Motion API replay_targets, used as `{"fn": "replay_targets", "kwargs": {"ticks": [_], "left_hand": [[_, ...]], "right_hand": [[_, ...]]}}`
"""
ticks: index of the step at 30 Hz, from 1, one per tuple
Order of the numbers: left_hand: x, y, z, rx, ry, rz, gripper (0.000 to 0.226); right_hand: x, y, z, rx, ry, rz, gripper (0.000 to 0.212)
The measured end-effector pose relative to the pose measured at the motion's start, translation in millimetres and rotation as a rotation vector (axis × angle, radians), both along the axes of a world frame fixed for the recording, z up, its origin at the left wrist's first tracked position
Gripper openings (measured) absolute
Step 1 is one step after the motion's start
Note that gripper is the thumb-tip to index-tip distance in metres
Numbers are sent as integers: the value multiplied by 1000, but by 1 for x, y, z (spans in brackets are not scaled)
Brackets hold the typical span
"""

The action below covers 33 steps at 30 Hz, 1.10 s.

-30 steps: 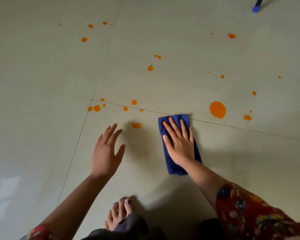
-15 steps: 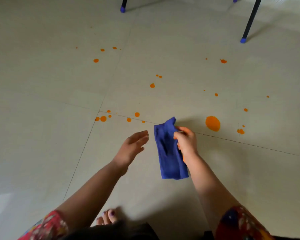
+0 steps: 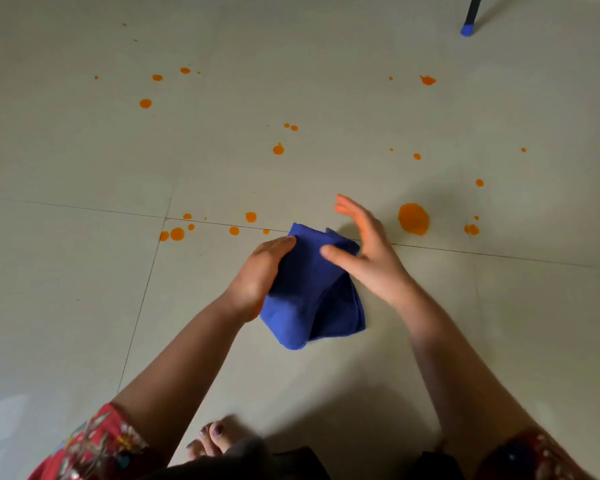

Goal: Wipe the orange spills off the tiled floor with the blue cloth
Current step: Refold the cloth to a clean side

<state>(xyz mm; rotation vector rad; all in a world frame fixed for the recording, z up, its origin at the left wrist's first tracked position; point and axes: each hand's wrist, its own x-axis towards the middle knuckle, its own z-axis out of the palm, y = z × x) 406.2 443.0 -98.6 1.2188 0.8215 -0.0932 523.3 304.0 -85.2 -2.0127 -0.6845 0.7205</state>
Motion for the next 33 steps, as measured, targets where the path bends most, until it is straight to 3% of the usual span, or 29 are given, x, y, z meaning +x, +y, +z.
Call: {"fn": "replay_targets", "kwargs": {"ticks": [2, 4, 6, 10, 14, 16, 18, 20, 22, 26, 28, 30, 33], "left_hand": [[-1, 5, 7, 102, -126, -30, 38], [-3, 13, 14, 200, -220, -117, 45], [-8, 23, 18, 226, -218, -284, 44], [-28, 38, 11, -106, -145, -446, 50], [-34, 41, -2, -320, -268, -128, 49], [-35, 45, -5, -432, -324, 35, 58], [-32, 46, -1, -470, -321, 139, 52], [-25, 46, 4, -326, -254, 194, 32], [-16, 47, 10, -116, -156, 199, 30], [-1, 54, 22, -154, -12, 119, 47], [2, 58, 29, -189, 9, 22, 39], [0, 61, 32, -137, -6, -103, 45], [-2, 61, 36, 114, 90, -310, 55]], "right_hand": [[13, 14, 23, -319, 128, 311, 39], [22, 24, 44, -469, 196, 438, 21], [28, 29, 58, -320, 266, 422, 13], [40, 24, 73, 9, 452, 221, 7], [61, 5, 70, -26, 542, 198, 25], [66, -2, 68, -50, 542, 160, 23], [65, -3, 67, -98, 512, 105, 21], [65, 3, 59, -206, 376, 78, 21], [66, 10, 51, -265, 264, -13, 22], [70, 18, 48, -150, 402, -206, 38], [70, 18, 51, -72, 478, -161, 24], [70, 17, 53, -44, 504, -78, 11], [69, 16, 60, -140, 510, 124, 27]]}}
